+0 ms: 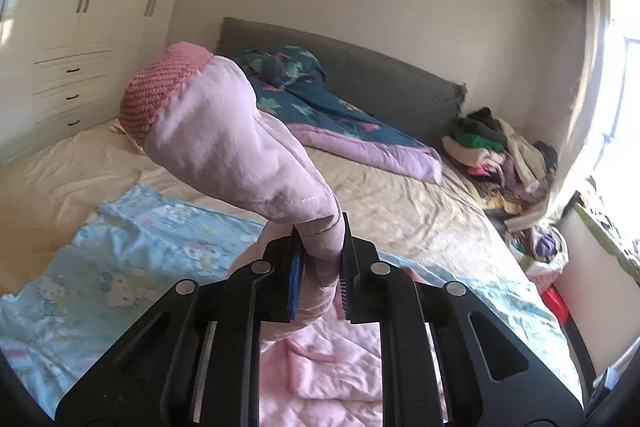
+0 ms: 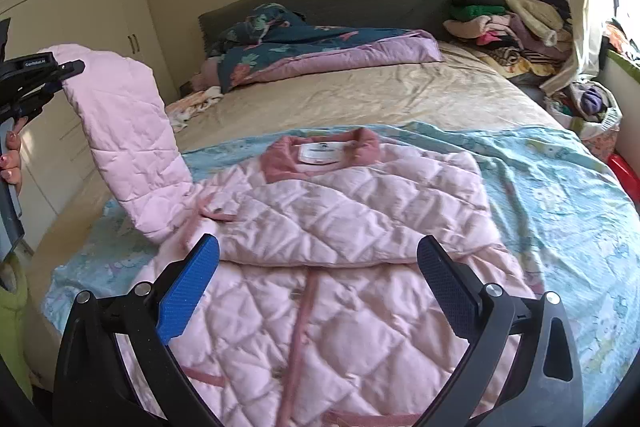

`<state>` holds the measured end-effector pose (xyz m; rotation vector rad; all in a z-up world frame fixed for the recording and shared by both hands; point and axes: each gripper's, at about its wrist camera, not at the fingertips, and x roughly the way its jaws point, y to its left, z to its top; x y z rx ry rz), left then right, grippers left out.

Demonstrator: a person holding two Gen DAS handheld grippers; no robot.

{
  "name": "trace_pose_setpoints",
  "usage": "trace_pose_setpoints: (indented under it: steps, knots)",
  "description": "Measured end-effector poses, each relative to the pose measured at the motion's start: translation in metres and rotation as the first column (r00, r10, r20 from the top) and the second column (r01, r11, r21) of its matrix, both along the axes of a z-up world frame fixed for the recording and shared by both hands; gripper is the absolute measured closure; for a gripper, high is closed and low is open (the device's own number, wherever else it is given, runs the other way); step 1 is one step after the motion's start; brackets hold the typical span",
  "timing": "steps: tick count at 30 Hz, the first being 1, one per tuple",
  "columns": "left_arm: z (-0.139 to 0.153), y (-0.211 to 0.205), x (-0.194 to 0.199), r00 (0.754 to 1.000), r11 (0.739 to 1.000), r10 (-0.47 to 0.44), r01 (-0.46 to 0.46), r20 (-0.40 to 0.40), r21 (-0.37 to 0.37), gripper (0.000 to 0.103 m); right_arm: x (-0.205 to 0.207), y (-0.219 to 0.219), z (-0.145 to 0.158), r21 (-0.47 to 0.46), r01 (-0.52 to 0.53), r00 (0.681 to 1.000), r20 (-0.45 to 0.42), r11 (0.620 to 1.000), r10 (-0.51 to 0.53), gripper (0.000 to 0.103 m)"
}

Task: Fold large clothes
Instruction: 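Lift the sleeve with the left tool and fold it over the jacket front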

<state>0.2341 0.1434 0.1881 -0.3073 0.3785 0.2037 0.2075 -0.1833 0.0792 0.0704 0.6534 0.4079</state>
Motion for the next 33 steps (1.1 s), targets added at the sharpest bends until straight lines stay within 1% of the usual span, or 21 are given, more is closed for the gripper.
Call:
trace_pose_setpoints:
  steps: [8,16,26,33]
  knots:
    - [-0.022,-0.048,0.017,0.995,0.997,-0.078,0.08,-0.056,0.022,0.095,0.0,-0.038,-0.01,0.014,0.068,0.998,-0.018,0.998,-0.068,0.004]
    - [-0.051,-0.097,0.033,0.978,0.982,-0.169,0.177,-0.124,0.059,0.095,0.004,-0.072,-0.028,0.038,0.135,0.989,-0.06,0.99,-0.133,0.004]
    - [-0.101,-0.148,0.053,0.939,0.957,-0.246,0.275,-0.24,0.096,0.095,0.009,-0.111,-0.048,0.082,0.221,0.97,-0.119,0.972,-0.21,0.004]
    - [-0.133,-0.174,0.064,0.909,0.935,-0.27,0.327,-0.318,0.14,0.094,0.015,-0.134,-0.063,0.103,0.273,0.954,-0.155,0.956,-0.256,0.004]
